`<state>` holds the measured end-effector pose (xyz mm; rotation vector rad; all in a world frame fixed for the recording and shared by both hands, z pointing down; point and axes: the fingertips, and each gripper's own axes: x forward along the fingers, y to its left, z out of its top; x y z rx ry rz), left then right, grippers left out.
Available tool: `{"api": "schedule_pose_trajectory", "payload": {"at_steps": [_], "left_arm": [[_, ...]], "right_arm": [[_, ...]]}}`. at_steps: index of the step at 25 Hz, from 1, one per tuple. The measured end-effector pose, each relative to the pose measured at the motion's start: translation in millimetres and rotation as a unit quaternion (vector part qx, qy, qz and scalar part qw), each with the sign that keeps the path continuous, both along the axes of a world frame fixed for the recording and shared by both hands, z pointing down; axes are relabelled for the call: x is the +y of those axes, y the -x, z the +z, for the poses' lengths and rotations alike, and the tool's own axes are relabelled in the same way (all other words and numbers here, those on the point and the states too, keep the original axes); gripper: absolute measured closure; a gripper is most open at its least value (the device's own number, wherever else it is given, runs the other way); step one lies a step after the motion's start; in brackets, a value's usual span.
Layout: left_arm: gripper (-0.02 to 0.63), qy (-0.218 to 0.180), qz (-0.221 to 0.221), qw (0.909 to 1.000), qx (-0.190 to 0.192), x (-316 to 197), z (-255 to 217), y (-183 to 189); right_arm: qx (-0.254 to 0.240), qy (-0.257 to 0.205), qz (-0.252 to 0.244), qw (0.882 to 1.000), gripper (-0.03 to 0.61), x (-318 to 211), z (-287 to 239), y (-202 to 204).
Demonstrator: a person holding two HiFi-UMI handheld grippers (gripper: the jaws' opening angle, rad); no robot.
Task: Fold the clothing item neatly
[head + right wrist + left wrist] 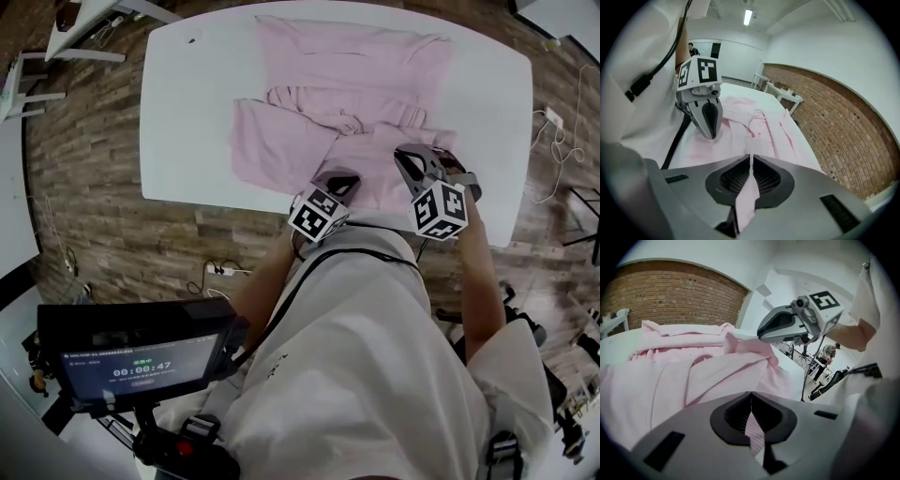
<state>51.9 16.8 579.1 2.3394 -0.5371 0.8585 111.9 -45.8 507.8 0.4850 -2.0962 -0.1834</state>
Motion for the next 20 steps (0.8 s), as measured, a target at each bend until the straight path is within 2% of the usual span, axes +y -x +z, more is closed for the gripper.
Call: {"api": "schedule_pose_trajectory", "payload": {"at_steps": [7, 12, 19, 20], "left_arm": [[0.61, -0.021, 0.001, 0.9997, 0.015, -7.7, -20.9, -7.1], [0.611, -0.032, -0.009, 0.9994, 0.011, -18.5, -21.6, -3.8], [0.611, -0.02, -0.025, 0.9995, 0.004, -18.9, -16.7, 3.0], [0.611, -0.018, -0.028, 0.9994, 0.003, -19.2, -16.9, 4.3]], "right_arm": [[0.073, -0.066, -0.02, 0.995, 0.551, -77.9, 6.6, -33.3], [0.08, -0.074, -0.034, 0.993, 0.551, -117.6, 25.0, -33.2], [0.096, -0.073, -0.048, 0.992, 0.552, -146.8, 50.4, -37.0], [0.097, -0.077, -0.047, 0.991, 0.574, -152.4, 52.2, -38.5]]}}
